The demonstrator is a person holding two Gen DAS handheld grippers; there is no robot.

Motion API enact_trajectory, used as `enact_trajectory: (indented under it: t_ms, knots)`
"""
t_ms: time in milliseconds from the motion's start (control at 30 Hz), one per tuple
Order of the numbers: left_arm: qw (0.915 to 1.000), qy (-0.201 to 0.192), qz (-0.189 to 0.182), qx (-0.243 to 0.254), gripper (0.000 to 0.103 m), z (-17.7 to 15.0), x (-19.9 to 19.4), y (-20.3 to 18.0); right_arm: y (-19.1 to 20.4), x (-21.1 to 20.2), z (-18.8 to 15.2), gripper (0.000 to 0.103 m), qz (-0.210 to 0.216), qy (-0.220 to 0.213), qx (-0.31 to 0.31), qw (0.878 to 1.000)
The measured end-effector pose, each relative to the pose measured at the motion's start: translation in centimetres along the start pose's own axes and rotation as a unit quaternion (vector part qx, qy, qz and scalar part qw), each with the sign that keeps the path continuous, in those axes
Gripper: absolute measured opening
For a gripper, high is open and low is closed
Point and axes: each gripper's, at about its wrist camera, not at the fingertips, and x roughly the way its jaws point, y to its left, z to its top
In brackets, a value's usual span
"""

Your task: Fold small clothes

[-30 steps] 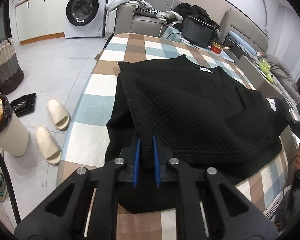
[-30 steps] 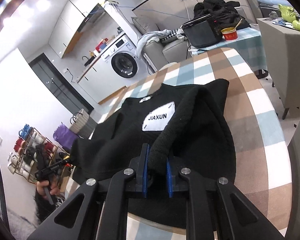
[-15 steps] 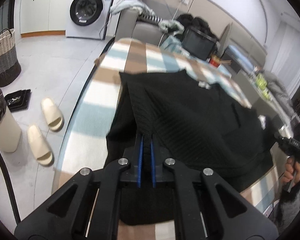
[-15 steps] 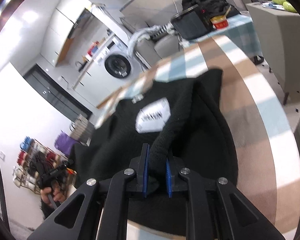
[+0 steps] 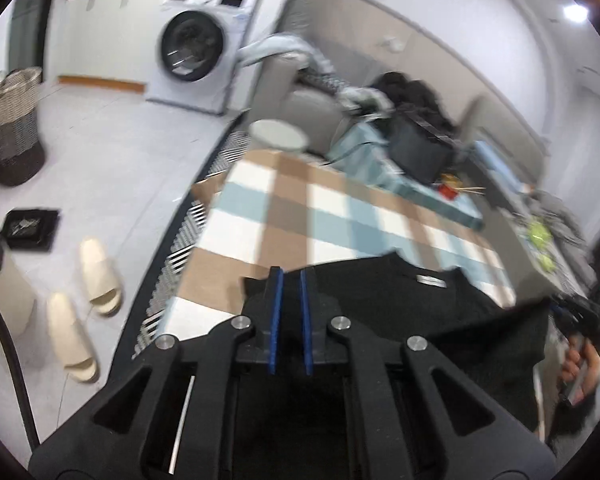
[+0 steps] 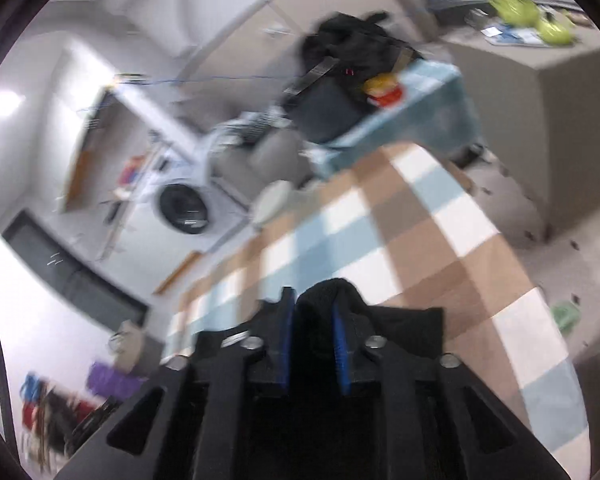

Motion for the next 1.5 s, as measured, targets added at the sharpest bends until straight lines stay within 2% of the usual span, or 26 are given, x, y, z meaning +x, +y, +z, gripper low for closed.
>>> enact_trajectory:
  t_ms: [67, 167, 233, 367, 467, 533, 633, 800, 867, 1000, 1100, 1300, 1433, 1500]
  knots:
    - [0.9993, 0.026, 0.025, -0.005, 0.014, 0.0, 1.6, 0.6, -1.0, 1.3, 0.1, 0.035, -0.015, 0.017, 0.019, 1.0]
    - [0.9992, 0.028, 0.026, -0.009, 0.028, -1.2, 2.1, 1.6, -1.5, 1.0, -0.9, 0.042, -0.011, 0.022, -0.003, 1.0]
    - [0.9991, 0.025, 0.033, -0.008, 0.049, -2.1, 2.1, 2.0, -1.7, 0.7, -1.6, 0.042, -0.027, 0.021, -0.027, 0.999]
    - [0.9987, 0.029, 0.041, 0.01, 0.052, -3.8, 2.4, 2.0, -1.9, 1.0, -2.7, 0.042, -0.052, 0.052, -0.076, 0.994]
    - [0.9982, 0.033, 0.036, 0.034, 0.054, -4.5, 2.5, 1.0, -1.3, 1.1, -3.6, 0.042, -0.062, 0.059, -0.113, 0.99]
    - [0.9968, 0.035, 0.037, 0.062, 0.06, -4.8, 3.0, -0.2, -0.7, 1.2, -4.0, 0.042, -0.062, 0.061, -0.131, 0.988]
    - [0.9931, 0.039, 0.052, 0.098, 0.061, -4.7, 4.4, -1.8, -0.4, 1.5, -4.3, 0.043, -0.061, 0.069, -0.136, 0.986]
    - [0.9886, 0.064, 0.058, 0.123, 0.061, -3.8, 8.1, -3.3, -0.3, 2.1, -4.2, 0.044, -0.071, 0.076, -0.137, 0.985]
    - [0.986, 0.075, 0.065, 0.134, 0.058, -3.9, 9.5, -3.6, -0.3, 2.2, -4.1, 0.047, -0.074, 0.081, -0.14, 0.984]
    - [0.9808, 0.083, 0.08, 0.158, 0.021, -4.4, 11.0, -4.1, 0.0, 2.6, -3.8, 0.05, -0.085, 0.081, -0.153, 0.981]
    - [0.9839, 0.068, 0.072, 0.149, 0.005, -4.1, 10.2, -3.5, -0.1, 3.6, -3.5, 0.05, -0.091, 0.087, -0.157, 0.98]
    - [0.9937, 0.008, 0.048, 0.101, 0.004, -3.0, 5.9, -1.3, -0.6, 5.3, -2.8, 0.05, -0.106, 0.091, -0.162, 0.977]
    - [0.9985, 0.006, 0.024, 0.049, 0.004, -2.3, 4.9, 1.0, -1.2, 6.5, -2.1, 0.05, -0.11, 0.095, -0.151, 0.978]
    - [0.9983, 0.005, 0.043, 0.04, 0.004, -2.2, 5.2, 1.6, -1.5, 7.2, -1.8, 0.05, -0.106, 0.098, -0.148, 0.978]
